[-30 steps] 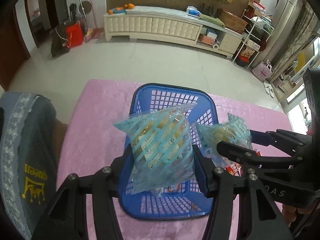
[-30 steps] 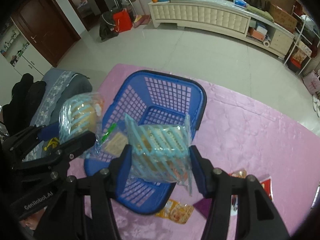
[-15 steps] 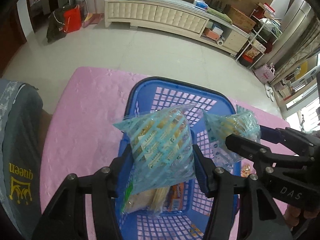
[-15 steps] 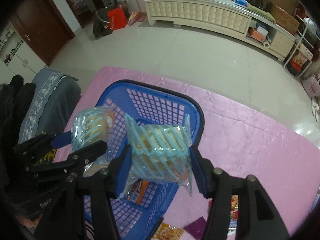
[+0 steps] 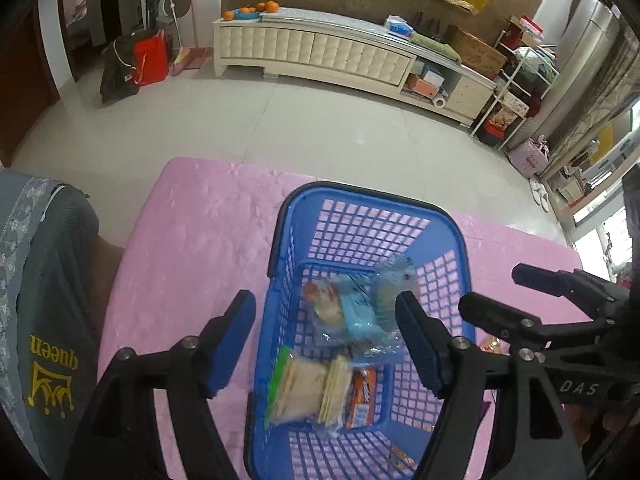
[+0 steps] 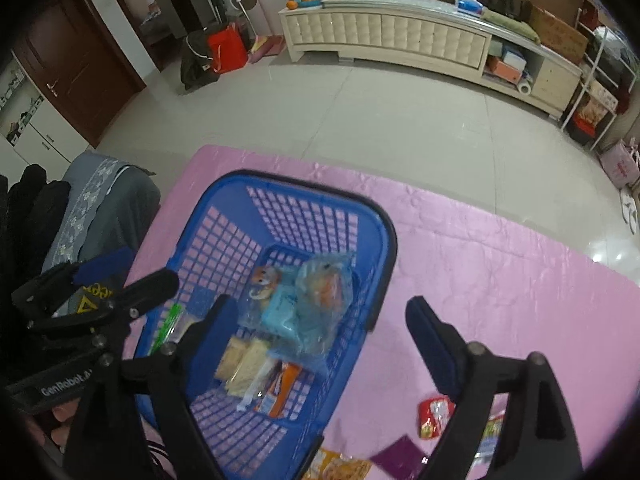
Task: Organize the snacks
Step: 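Move both tools back over the remaining snacks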
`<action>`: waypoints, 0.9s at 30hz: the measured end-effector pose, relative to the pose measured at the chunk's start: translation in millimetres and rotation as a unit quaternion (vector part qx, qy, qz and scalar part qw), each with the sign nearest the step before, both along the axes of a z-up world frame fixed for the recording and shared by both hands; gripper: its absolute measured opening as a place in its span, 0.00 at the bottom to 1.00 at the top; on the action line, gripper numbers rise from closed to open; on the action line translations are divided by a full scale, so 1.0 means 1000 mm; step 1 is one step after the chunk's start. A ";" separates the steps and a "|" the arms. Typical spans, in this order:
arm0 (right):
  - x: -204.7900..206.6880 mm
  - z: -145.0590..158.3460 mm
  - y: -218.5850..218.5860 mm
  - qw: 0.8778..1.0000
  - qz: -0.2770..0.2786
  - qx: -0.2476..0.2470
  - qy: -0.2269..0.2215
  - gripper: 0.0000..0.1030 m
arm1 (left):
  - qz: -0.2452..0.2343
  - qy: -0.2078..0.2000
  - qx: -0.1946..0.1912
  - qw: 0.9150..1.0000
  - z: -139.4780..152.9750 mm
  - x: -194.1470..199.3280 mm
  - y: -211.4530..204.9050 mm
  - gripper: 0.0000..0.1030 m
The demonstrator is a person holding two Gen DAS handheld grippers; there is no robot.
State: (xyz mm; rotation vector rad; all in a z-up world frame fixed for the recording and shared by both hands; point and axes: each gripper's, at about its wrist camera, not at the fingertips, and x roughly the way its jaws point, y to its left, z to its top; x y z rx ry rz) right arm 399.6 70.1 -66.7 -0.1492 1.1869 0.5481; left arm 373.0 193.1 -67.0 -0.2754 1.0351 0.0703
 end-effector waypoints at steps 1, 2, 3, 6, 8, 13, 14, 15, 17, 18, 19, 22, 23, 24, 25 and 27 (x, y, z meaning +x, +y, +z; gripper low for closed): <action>-0.004 0.002 -0.001 1.000 0.000 -0.003 0.000 0.86 | -0.001 0.000 0.000 1.000 0.002 -0.003 -0.002 0.68; -0.008 0.004 -0.003 1.000 -0.001 -0.010 -0.001 0.86 | -0.003 -0.001 0.001 1.000 0.006 -0.009 -0.005 0.68; -0.013 0.008 -0.005 1.000 -0.001 -0.015 -0.002 0.86 | -0.003 -0.001 0.002 1.000 0.010 -0.013 -0.007 0.68; -0.028 0.024 -0.011 1.000 0.000 -0.013 -0.015 0.86 | -0.005 -0.010 0.008 1.000 0.025 -0.025 -0.014 0.68; -0.036 0.035 -0.016 1.000 -0.003 -0.016 -0.023 0.86 | -0.006 -0.016 0.009 1.000 0.036 -0.035 -0.016 0.68; -0.058 0.067 -0.031 0.999 -0.011 -0.016 -0.044 0.86 | -0.009 -0.029 0.016 0.999 0.057 -0.059 -0.024 0.68; -0.065 0.075 -0.035 0.998 -0.012 -0.016 -0.052 0.86 | -0.009 -0.033 0.018 0.999 0.062 -0.066 -0.027 0.68; -0.068 0.080 -0.037 0.998 -0.014 -0.017 -0.057 0.86 | -0.009 -0.035 0.018 0.999 0.065 -0.070 -0.028 0.68; -0.077 0.091 -0.043 0.998 -0.019 -0.018 -0.065 0.86 | -0.012 -0.045 0.015 0.999 0.076 -0.082 -0.034 0.68; -0.082 0.097 -0.046 0.997 -0.021 -0.015 -0.069 0.86 | -0.015 -0.049 0.016 0.999 0.080 -0.087 -0.036 0.68; -0.087 0.102 -0.049 0.997 -0.023 -0.013 -0.072 0.86 | -0.017 -0.052 0.018 0.998 0.083 -0.091 -0.040 0.68; -0.102 0.115 -0.057 0.996 -0.028 -0.006 -0.080 0.86 | -0.023 -0.064 0.025 0.997 0.096 -0.105 -0.050 0.68; -0.108 0.119 -0.060 0.996 -0.028 -0.007 -0.084 0.86 | -0.025 -0.067 0.026 0.997 0.100 -0.108 -0.053 0.68; -0.112 0.122 -0.062 0.996 -0.027 -0.009 -0.088 0.86 | -0.027 -0.072 0.026 0.997 0.104 -0.113 -0.057 0.68; -0.116 0.124 -0.063 0.995 -0.028 -0.011 -0.092 0.86 | -0.029 -0.075 0.026 0.996 0.107 -0.117 -0.059 0.68; -0.125 0.128 -0.067 0.995 -0.029 -0.014 -0.098 0.86 | -0.036 -0.081 0.030 0.996 0.112 -0.124 -0.067 0.68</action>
